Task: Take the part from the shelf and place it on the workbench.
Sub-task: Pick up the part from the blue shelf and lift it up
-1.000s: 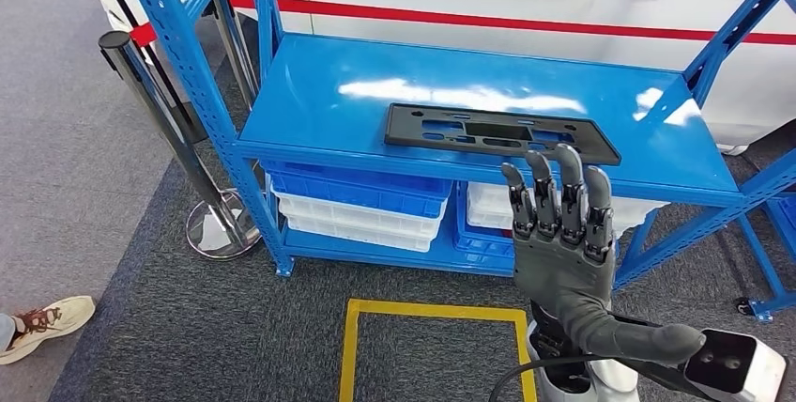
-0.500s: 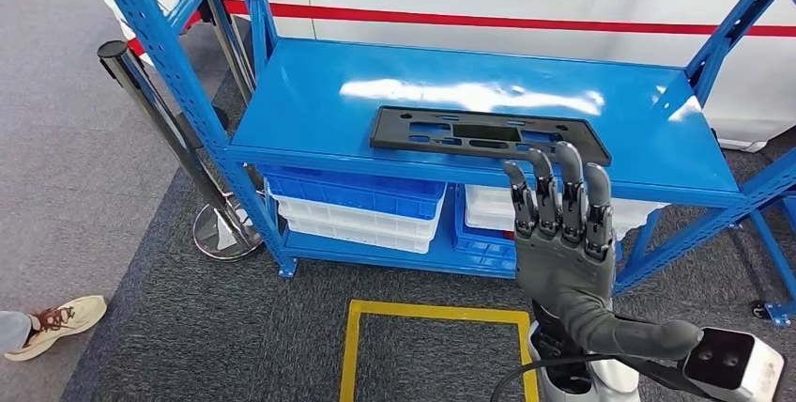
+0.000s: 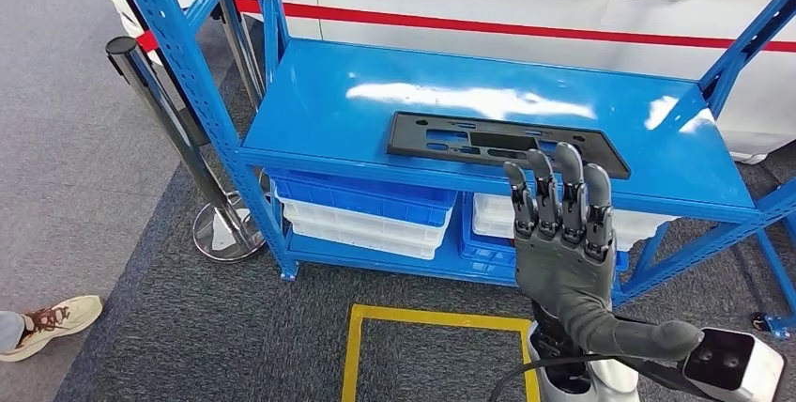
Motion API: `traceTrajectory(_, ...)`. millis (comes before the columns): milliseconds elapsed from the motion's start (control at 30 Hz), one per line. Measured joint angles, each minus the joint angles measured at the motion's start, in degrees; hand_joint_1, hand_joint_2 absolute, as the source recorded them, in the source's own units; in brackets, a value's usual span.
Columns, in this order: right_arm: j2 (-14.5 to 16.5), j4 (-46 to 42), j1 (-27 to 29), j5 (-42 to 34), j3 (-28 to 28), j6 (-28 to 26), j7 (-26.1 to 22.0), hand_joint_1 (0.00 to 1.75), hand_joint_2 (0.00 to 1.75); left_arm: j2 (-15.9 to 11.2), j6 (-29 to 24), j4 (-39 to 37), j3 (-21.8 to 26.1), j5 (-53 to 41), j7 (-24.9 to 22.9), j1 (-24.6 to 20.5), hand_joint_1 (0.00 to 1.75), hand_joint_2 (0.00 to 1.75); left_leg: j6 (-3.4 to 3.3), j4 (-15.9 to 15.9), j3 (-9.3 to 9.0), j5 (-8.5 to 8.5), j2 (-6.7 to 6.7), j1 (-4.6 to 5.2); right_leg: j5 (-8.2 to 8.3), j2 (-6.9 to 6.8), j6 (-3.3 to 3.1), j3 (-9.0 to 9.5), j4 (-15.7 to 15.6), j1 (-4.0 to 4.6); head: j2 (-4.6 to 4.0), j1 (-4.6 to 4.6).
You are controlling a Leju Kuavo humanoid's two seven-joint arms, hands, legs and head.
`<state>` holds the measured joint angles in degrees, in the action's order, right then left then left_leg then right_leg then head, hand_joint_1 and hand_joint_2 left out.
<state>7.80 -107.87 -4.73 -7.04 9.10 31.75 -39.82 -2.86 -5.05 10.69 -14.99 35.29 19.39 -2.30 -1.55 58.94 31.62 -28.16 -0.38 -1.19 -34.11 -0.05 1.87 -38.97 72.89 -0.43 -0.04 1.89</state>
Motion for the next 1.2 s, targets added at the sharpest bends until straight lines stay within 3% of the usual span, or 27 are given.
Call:
traceTrajectory(33,-0.01,0.02,0.06,0.00,-0.01,-0.09,0.00,0.00,0.00,-0.02,0.04,0.00,0.00,0.01,0.03,0.07,0.00,0.00,0.05,0.00,-0.27,-0.27,-0.02,0.01,-0.02,0.00,0.13,-1.57,1.75,-0.16,0.00,0.00)
traceTrajectory(67,-0.01,0.04,0.09,0.00,-0.01,-0.15,0.00,0.00,0.00,-0.03,0.07,0.00,0.00,0.01,0.05,0.14,0.00,0.00,0.13,0.01,-0.68,-0.59,-0.06,0.01,1.12,-0.01,0.16,-2.11,1.46,-0.26,0.00,0.00)
traceTrajectory(133,-0.01,0.04,0.08,0.00,-0.01,-0.31,0.00,0.00,0.00,-0.03,0.10,0.00,0.00,0.01,0.10,0.20,0.00,0.00,0.37,-0.05,-1.80,-1.41,-0.14,-0.01,6.34,-0.01,-0.14,-0.17,-5.17,-0.29,0.00,-0.01)
traceTrajectory(200,-0.02,0.07,0.06,0.02,0.00,-0.51,0.01,0.00,0.00,-0.02,0.12,-0.04,0.01,0.01,0.14,0.09,0.00,0.00,0.79,-0.35,-2.72,-2.06,-0.19,-0.06,9.08,-0.03,-0.87,2.25,-11.66,0.17,0.00,0.06)
traceTrajectory(267,-0.02,0.09,0.09,0.04,0.00,-0.66,0.01,0.00,0.00,-0.05,0.14,-0.10,0.02,0.03,0.14,-0.02,0.00,0.00,1.48,-0.83,-3.20,-2.25,-0.14,-0.07,8.88,0.07,-1.79,3.04,-13.77,0.72,0.00,-0.03)
traceTrajectory(367,0.00,0.01,0.10,0.08,0.03,-0.67,-0.05,0.00,0.00,-0.13,0.16,-0.11,0.02,0.04,0.15,0.01,0.00,0.00,2.38,0.00,-4.12,-2.45,0.02,0.01,8.88,0.27,-2.89,5.10,-15.57,0.50,0.00,-0.18)
traceTrajectory(433,0.02,-0.03,0.02,0.12,0.13,-0.68,-0.16,0.00,0.00,-0.19,0.22,-0.11,0.02,0.06,0.19,-0.08,0.00,0.00,2.38,4.12,-2.35,-4.34,0.05,-0.02,8.32,0.13,-3.50,6.70,-16.22,0.33,0.00,-0.10)
traceTrajectory(533,0.03,0.02,0.10,0.20,0.30,-0.74,-0.28,0.00,0.00,-0.27,0.29,-0.11,0.02,0.11,0.30,-0.13,0.00,0.00,2.86,14.88,5.06,-8.06,0.06,0.02,6.90,0.07,-4.02,8.17,-16.26,0.60,0.00,-0.05)
traceTrajectory(567,0.03,0.05,0.17,0.22,0.33,-0.75,-0.29,0.00,0.00,-0.30,0.29,-0.13,0.02,0.14,0.32,-0.03,0.00,0.00,3.07,16.58,7.03,-7.78,0.06,0.02,6.27,0.17,-4.03,8.89,-16.25,0.66,0.00,-0.04)
traceTrajectory(600,0.03,0.07,0.21,0.22,0.37,-0.75,-0.31,0.00,0.00,-0.33,0.30,-0.16,0.02,0.18,0.32,0.10,0.00,0.00,3.17,15.75,7.67,-6.10,0.07,0.01,5.64,0.28,-3.96,9.70,-16.24,0.67,0.00,-0.05)
traceTrajectory(667,0.03,0.10,0.28,0.22,0.40,-0.76,-0.31,0.00,0.00,-0.45,0.32,-0.22,0.02,0.26,0.33,0.33,0.00,0.00,3.07,9.18,6.63,-0.06,0.12,0.01,4.13,0.43,-3.57,11.58,-16.16,0.62,0.00,-0.05)
traceTrajectory(700,0.02,0.12,0.30,0.22,0.42,-0.77,-0.32,0.00,0.00,-0.52,0.33,-0.29,0.02,0.30,0.33,0.37,0.00,0.00,2.97,6.02,5.92,2.04,0.17,0.12,3.42,0.39,-3.28,12.42,-16.04,0.64,0.00,-0.08)
traceTrajectory(767,0.02,0.20,0.33,0.23,0.45,-0.79,-0.32,0.00,0.00,-0.63,0.38,-0.45,0.02,0.33,0.42,0.23,0.00,0.00,2.10,2.19,5.06,3.69,0.25,0.40,2.12,0.27,-2.52,13.20,-15.71,0.71,0.00,-0.08)
traceTrajectory(800,0.02,0.24,0.35,0.22,0.46,-0.82,-0.36,0.00,0.00,-0.63,0.40,-0.51,0.02,0.32,0.48,0.17,0.00,0.00,1.59,2.00,4.97,3.09,0.24,0.57,1.82,0.23,-2.20,13.35,-15.57,0.76,0.00,-0.05)
traceTrajectory(867,0.03,0.27,0.38,0.19,0.50,-0.91,-0.43,0.00,0.00,-0.61,0.42,-0.52,0.02,0.24,0.56,0.17,0.00,0.00,0.67,1.33,4.20,2.67,0.18,0.50,1.53,0.18,-1.71,13.45,-14.94,0.76,0.00,-0.07)
traceTrajectory(933,0.02,0.26,0.34,0.14,0.51,-0.97,-0.50,0.00,0.00,-0.56,0.40,-0.52,0.02,0.11,0.60,0.25,0.00,0.00,0.13,0.72,2.95,2.20,0.17,0.27,0.88,0.16,-1.14,11.73,-11.30,0.59,0.00,-0.20)
traceTrajectory(1033,-0.02,0.48,0.52,-0.02,0.52,-1.36,-0.51,0.00,0.00,-0.55,0.00,-0.52,0.02,-0.33,0.89,0.14,0.00,0.00,-0.16,0.27,1.59,1.32,0.03,0.21,-2.50,0.11,-0.12,4.51,-1.45,0.04,0.00,-0.37)
traceTrajectory(1067,-0.06,0.63,0.67,-0.03,0.52,-1.59,-0.51,0.00,0.00,-0.55,-0.22,-0.52,0.02,-0.53,1.02,0.15,0.00,0.00,-0.13,0.26,1.09,0.86,-0.06,0.21,-2.82,0.11,0.01,2.53,0.15,-0.07,0.00,-0.37)
traceTrajectory(1100,-0.10,0.80,0.81,0.00,0.52,-1.83,-0.51,0.00,0.00,-0.55,-0.40,-0.52,0.02,-0.74,1.12,0.21,0.00,0.00,-0.06,0.26,0.52,0.39,-0.14,0.22,-2.17,0.11,0.00,1.32,0.30,-0.12,0.00,-0.38)
traceTrajectory(1200,-0.33,1.79,1.02,0.33,0.60,-3.60,-0.50,0.00,0.00,-0.40,-0.64,-0.55,0.02,-1.15,1.16,0.40,0.00,0.00,0.23,0.08,-1.78,-1.19,-0.26,0.29,6.37,0.13,-1.06,2.20,-8.24,0.26,0.00,-0.33)
